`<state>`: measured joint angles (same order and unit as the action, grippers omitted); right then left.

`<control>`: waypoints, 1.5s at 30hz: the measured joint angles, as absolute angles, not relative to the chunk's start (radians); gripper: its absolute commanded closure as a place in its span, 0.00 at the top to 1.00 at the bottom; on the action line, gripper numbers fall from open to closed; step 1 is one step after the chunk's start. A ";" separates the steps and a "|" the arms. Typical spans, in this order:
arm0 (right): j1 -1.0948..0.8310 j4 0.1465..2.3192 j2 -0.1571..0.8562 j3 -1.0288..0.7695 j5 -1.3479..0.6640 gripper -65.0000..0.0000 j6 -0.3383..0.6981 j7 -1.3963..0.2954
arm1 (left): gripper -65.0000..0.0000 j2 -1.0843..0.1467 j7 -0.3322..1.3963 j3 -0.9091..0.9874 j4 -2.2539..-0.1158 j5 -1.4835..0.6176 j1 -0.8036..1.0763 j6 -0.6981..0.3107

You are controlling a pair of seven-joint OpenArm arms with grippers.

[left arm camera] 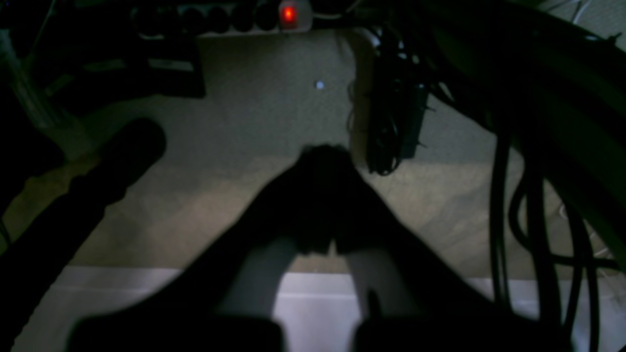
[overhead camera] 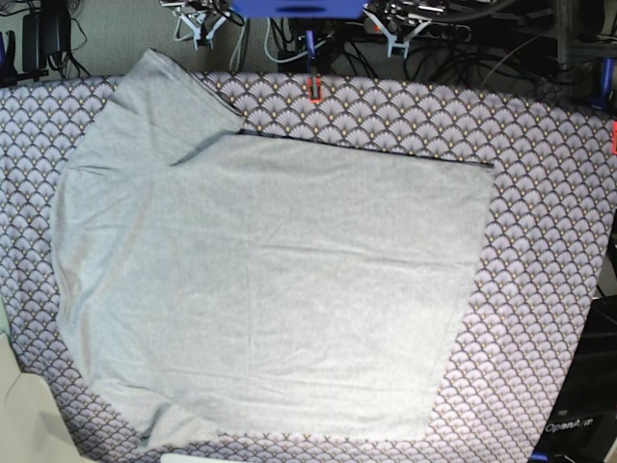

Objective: Fold the T-shirt properly
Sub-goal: 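Move both grippers from rest toward the shirt's shoulder corners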

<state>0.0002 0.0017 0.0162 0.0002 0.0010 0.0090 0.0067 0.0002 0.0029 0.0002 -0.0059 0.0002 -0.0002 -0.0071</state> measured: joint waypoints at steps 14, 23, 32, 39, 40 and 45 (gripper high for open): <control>-0.012 0.001 0.016 -0.002 -0.001 0.00 0.007 0.075 | 0.00 0.000 0.000 0.001 -0.007 0.000 -0.001 -0.007; -0.012 0.000 0.016 -0.002 -0.001 0.00 0.006 0.075 | 0.00 0.000 0.000 0.001 -0.007 0.000 -0.001 -0.007; -0.012 0.000 0.014 -0.002 -0.001 0.00 0.006 0.075 | 0.00 0.000 0.000 0.001 -0.006 0.000 0.000 -0.007; -0.012 0.000 0.014 -0.002 -0.001 0.00 0.006 0.075 | 0.00 0.000 0.000 0.001 -0.007 0.000 0.000 -0.007; -0.012 0.000 0.014 -0.002 -0.001 0.00 0.006 0.076 | 0.00 0.000 0.000 0.001 -0.007 0.000 0.000 -0.007; -0.023 0.002 0.014 -0.002 -0.001 0.00 0.006 0.170 | 0.00 0.000 -0.059 0.004 -0.007 0.000 0.002 -0.010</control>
